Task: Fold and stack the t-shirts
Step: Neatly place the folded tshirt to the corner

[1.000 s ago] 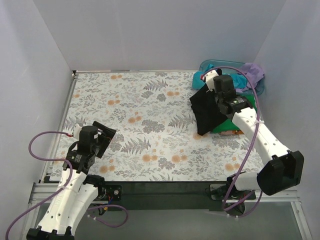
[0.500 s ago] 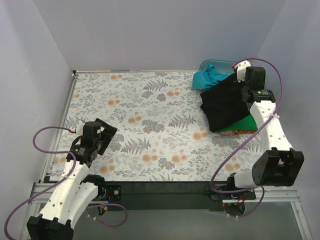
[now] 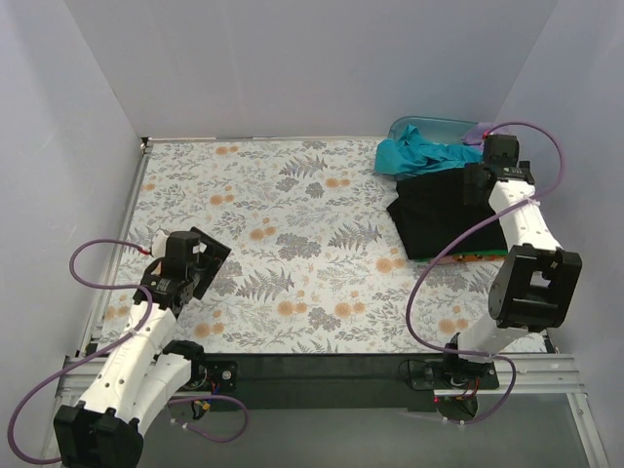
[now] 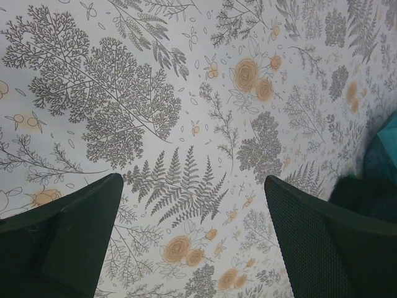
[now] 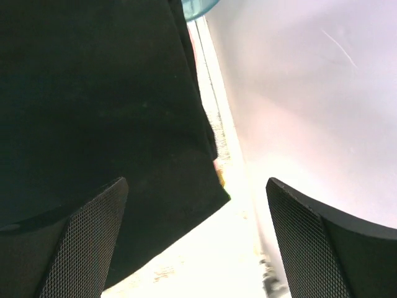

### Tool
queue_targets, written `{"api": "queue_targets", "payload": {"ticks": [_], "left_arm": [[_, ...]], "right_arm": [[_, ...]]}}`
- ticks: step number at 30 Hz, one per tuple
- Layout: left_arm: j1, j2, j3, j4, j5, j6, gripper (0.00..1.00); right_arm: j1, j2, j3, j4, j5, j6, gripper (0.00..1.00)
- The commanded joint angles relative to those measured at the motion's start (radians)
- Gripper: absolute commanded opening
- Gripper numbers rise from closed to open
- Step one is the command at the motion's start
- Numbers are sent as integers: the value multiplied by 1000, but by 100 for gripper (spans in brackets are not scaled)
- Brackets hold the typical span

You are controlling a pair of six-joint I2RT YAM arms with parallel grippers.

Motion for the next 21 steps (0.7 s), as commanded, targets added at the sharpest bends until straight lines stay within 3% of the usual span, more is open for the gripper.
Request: {"api": "queue_targets", "payload": {"ticks": [1, 6, 10, 13, 17, 21], "left_arm": [[1, -10, 51, 3, 5, 24, 98], [3, 30, 112, -32, 48, 78, 98], [1, 74, 185, -96, 50, 118, 98], [1, 82, 213, -114, 67, 155, 98], [1, 82, 224, -164, 53, 161, 98], [1, 59, 222, -222, 13, 149, 98]], "right_arm": [[-1, -136, 41, -5, -90, 202, 98], [-1, -318, -89, -8, -388, 316, 98], [-1, -480, -310, 23, -565, 398, 98], [1, -560, -415, 33, -647, 407, 99], [1, -792, -669, 125, -704, 442, 98], [1, -985, -821, 153, -784, 453, 98]]}}
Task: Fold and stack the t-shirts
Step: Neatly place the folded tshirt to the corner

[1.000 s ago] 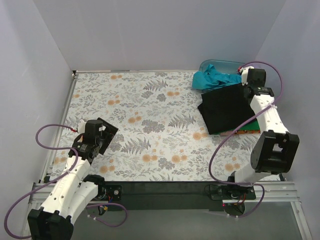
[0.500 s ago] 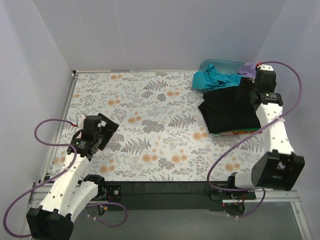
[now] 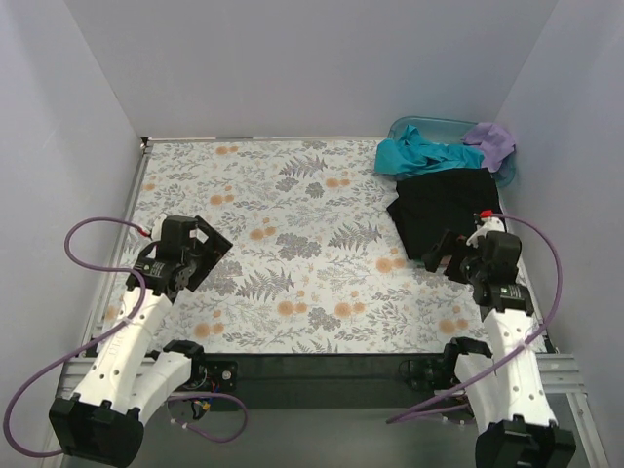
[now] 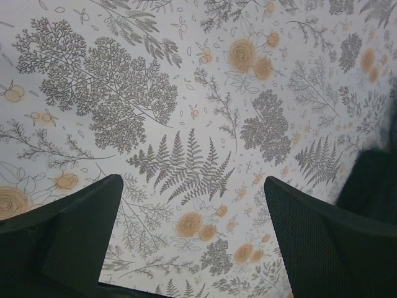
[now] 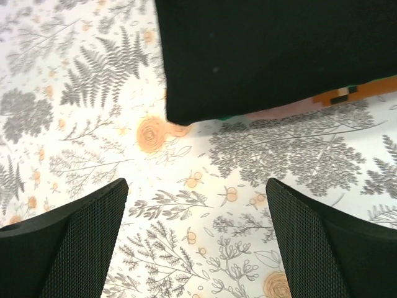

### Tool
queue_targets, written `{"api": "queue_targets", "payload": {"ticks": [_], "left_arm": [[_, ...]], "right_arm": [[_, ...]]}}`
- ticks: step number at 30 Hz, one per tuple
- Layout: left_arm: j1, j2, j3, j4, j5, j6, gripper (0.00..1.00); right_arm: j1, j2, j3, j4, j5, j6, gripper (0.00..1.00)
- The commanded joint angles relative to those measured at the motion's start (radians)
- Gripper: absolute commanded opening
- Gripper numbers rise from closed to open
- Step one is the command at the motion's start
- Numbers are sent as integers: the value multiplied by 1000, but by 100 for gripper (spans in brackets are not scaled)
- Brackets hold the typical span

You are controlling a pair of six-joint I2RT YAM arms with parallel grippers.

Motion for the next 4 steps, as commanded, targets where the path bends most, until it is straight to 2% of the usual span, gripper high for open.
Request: {"api": "queue_targets", "payload": {"ticks": [1, 4], "left_arm": [[1, -36, 26, -79, -32, 13, 98], [1, -81, 5, -68, -19, 15, 98]], "right_arm": [[-1, -165, -97, 105, -121, 31, 98], [-1, -261, -162, 110, -109, 45, 98]]}}
